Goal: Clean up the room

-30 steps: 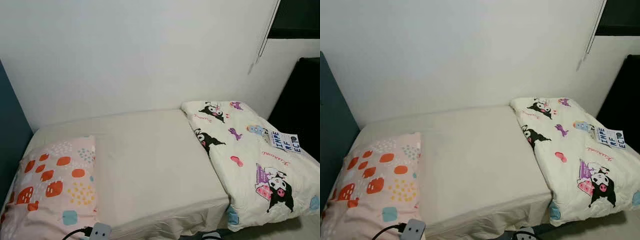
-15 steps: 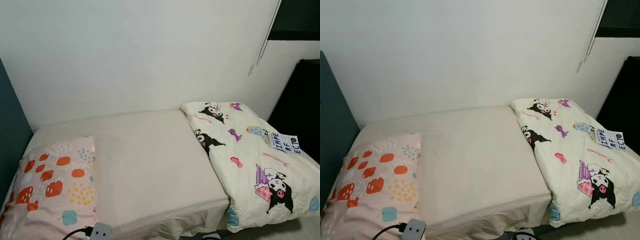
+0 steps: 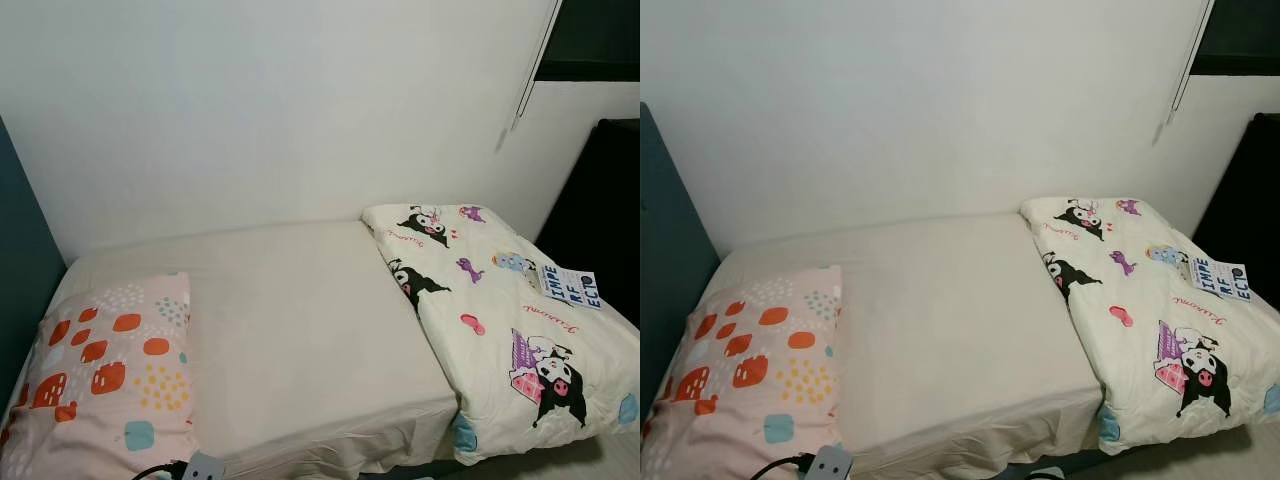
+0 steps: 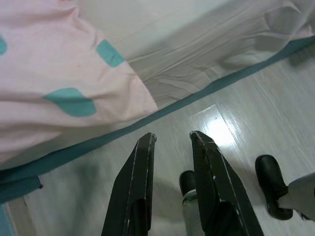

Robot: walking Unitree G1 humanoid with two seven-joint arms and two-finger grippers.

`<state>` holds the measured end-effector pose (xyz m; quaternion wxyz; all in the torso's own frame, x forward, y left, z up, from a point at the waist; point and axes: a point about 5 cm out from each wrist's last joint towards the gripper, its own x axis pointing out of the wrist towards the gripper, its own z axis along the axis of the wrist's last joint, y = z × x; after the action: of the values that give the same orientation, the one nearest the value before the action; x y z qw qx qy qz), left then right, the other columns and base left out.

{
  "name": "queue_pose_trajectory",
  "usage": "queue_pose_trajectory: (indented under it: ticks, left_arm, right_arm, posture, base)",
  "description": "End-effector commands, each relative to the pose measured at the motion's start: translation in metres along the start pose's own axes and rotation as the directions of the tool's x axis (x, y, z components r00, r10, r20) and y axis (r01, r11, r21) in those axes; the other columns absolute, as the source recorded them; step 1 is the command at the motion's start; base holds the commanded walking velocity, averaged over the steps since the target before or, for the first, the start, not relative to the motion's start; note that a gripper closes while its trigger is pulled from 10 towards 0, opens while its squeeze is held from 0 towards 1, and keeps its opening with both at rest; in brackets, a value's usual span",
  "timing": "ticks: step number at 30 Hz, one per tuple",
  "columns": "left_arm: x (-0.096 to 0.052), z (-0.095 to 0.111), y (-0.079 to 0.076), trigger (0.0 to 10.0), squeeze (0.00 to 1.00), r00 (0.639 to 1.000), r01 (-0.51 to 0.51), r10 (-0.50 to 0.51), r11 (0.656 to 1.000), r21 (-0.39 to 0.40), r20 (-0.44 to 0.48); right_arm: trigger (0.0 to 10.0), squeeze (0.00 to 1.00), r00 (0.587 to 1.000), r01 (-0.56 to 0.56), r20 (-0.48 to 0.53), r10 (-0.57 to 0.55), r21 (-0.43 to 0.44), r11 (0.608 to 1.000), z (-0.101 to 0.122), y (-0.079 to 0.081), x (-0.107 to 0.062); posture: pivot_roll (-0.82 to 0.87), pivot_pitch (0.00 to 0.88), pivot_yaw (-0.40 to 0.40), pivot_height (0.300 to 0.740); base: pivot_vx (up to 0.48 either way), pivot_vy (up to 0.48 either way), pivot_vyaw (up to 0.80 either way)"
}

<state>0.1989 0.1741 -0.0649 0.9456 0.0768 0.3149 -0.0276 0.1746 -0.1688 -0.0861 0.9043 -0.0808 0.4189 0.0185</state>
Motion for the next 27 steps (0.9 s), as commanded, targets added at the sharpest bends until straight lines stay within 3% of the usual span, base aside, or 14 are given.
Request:
queue_pose_trajectory:
  ticks: [1,7,9,15,27]
  left_arm:
    - [-0.002,-0.006,0.003,10.0,0.0,1.0,-0.019,0.019,1.0,-0.014,-0.021]
    - [-0.003,-0.006,-0.001,10.0,0.0,0.999,-0.035,0.035,0.999,-0.036,-0.013]
    - [-0.001,-0.002,-0.007,10.0,0.0,1.0,0.02,-0.02,1.0,0.011,-0.006]
    - [0.005,0.008,0.0,10.0,0.0,1.0,0.021,-0.021,0.999,0.041,-0.005]
    - [0.007,0.018,0.001,10.0,0.0,0.998,0.012,-0.008,0.998,-0.06,0.057]
  right_arm:
    - [10.0,0.0,1.0,0.0,-0.01,0.0,0.014,1.0,-0.003,0.0,-0.001]
    - [10.0,0.0,1.0,0.012,-0.016,-0.012,0.047,0.999,-0.005,-0.009,-0.001]
    - [10.0,0.0,1.0,0.018,-0.015,-0.017,0.025,1.0,-0.003,-0.014,-0.001]
    - [10.0,0.0,1.0,0.027,0.015,-0.027,0.045,0.999,0.007,-0.014,0.002]
    - [10.0,0.0,0.999,0.023,0.023,-0.024,0.041,0.999,0.011,-0.01,0.003]
  posture:
    - [0.05,0.053,-0.079,0.74]
    - [0.08,0.039,-0.073,0.74]
    - [0.04,0.066,-0.05,0.74]
    - [0.02,0.075,-0.041,0.74]
    - [0.04,0.076,-0.066,0.74]
  base:
    - [0.0,0.0,0.0]
    - [0.0,0.0,0.0]
    - [0.0,0.0,0.0]
    - [0.0,0.0,0.0]
    - [0.0,0.0,0.0]
